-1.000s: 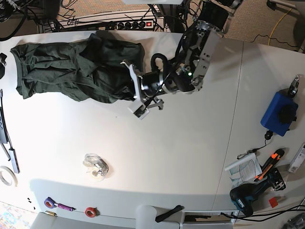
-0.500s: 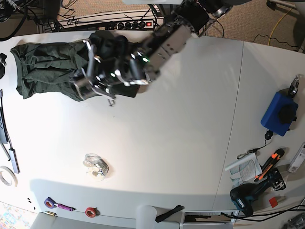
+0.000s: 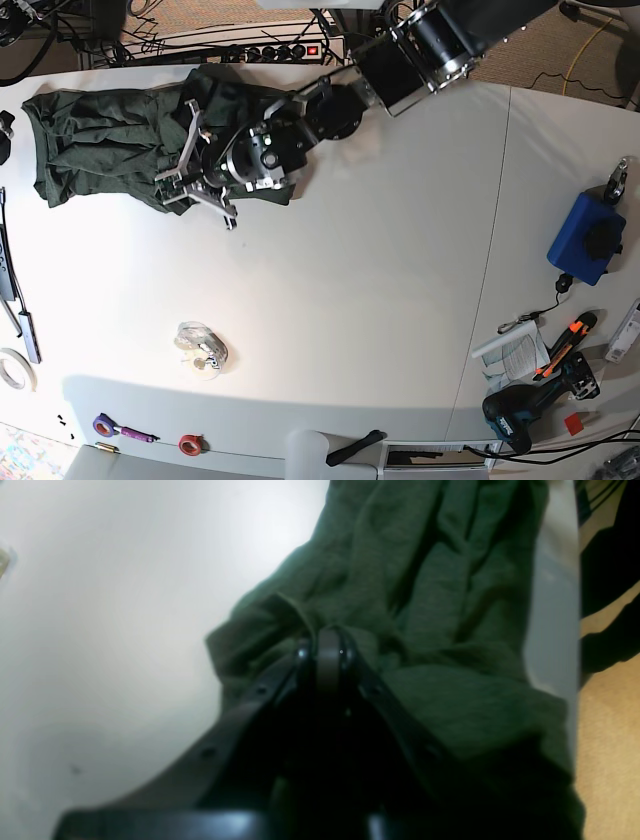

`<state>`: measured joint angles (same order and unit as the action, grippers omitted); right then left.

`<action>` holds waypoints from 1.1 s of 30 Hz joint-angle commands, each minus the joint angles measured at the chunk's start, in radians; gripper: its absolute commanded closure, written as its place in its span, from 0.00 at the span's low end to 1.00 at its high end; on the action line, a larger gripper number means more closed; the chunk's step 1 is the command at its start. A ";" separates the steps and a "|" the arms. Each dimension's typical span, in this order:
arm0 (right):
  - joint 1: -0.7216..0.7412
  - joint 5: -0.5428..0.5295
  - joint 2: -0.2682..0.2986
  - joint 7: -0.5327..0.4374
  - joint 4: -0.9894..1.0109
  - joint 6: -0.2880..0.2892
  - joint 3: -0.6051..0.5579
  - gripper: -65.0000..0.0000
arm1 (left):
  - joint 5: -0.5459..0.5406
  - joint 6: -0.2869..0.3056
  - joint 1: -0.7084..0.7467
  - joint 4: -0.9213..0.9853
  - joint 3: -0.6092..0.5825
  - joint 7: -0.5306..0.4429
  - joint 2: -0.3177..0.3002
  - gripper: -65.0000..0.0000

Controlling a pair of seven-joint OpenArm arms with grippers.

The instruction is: Layout the t-shirt on the table in an organized manner, then fold the t-shirt properly

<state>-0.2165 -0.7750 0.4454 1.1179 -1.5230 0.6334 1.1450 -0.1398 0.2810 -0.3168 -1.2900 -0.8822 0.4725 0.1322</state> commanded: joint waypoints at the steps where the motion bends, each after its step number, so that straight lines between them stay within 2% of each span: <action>1: 0.001 -0.018 0.028 -0.026 -0.014 0.005 0.008 0.55 | -0.009 0.003 -0.026 -0.016 0.002 -0.028 0.025 1.00; 4: 0.001 -0.018 0.028 -0.033 -0.014 0.005 0.008 0.55 | -0.010 0.003 -0.035 -0.016 0.002 -0.029 0.025 1.00; 5: 0.001 -0.018 0.028 -0.039 -0.014 0.005 0.008 0.55 | -0.010 0.002 -0.035 -0.016 0.002 -0.029 0.025 0.91; 8: 0.001 -0.018 0.029 -0.067 -0.014 0.005 0.008 0.55 | -0.014 -0.004 -0.035 -0.016 0.002 -0.024 0.025 0.47; 9: 0.001 -0.018 0.029 -0.076 -0.014 0.005 0.008 0.55 | -0.016 -0.035 -0.035 -0.019 0.002 -0.018 0.025 0.39; 10: 0.001 -0.018 0.029 -0.082 -0.014 0.005 0.008 0.55 | -0.017 -0.081 -0.035 -0.026 0.002 0.001 0.025 0.36; 11: 0.001 -0.018 0.029 -0.087 -0.014 0.006 0.008 0.55 | -0.011 -0.119 -0.038 -0.040 0.003 0.021 0.025 0.36; 14: 0.001 -0.015 0.032 -0.103 -0.014 0.006 0.008 0.55 | -0.010 -0.127 -0.059 -0.108 0.020 0.086 0.025 0.36; 17: 0.009 0.019 0.058 -0.107 -0.007 0.006 0.007 0.43 | -0.010 -0.127 -0.066 -0.224 0.045 0.171 0.025 0.36; 19: 0.024 0.013 0.099 -0.101 0.040 0.006 0.006 0.42 | -0.014 -0.127 -0.065 -0.296 0.059 0.221 0.025 0.36; 21: 0.048 -0.039 0.159 -0.079 0.141 0.006 -0.003 0.42 | -0.017 -0.127 -0.065 -0.343 0.063 0.248 0.025 0.36; 24: 0.115 -0.176 0.262 0.033 0.361 0.064 -0.051 0.42 | -0.018 -0.127 -0.062 -0.359 0.062 0.253 0.025 0.36; 27: 0.188 -0.290 0.349 0.125 0.598 0.065 -0.137 0.42 | -0.017 -0.127 -0.055 -0.359 0.062 0.253 0.025 0.36; 31: 0.240 -0.321 0.406 0.121 0.834 0.065 -0.280 0.42 | -0.016 -0.127 -0.047 -0.359 0.062 0.254 0.025 0.36; 33: 0.247 -0.255 0.407 0.052 0.886 0.065 -0.336 0.42 | -0.016 -0.127 -0.046 -0.359 0.062 0.254 0.025 0.36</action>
<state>0.0196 -1.0008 0.8116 1.1755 -0.6220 0.6937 0.8017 -0.1543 0.1566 -0.3435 -1.6306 -0.8234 0.7521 0.1322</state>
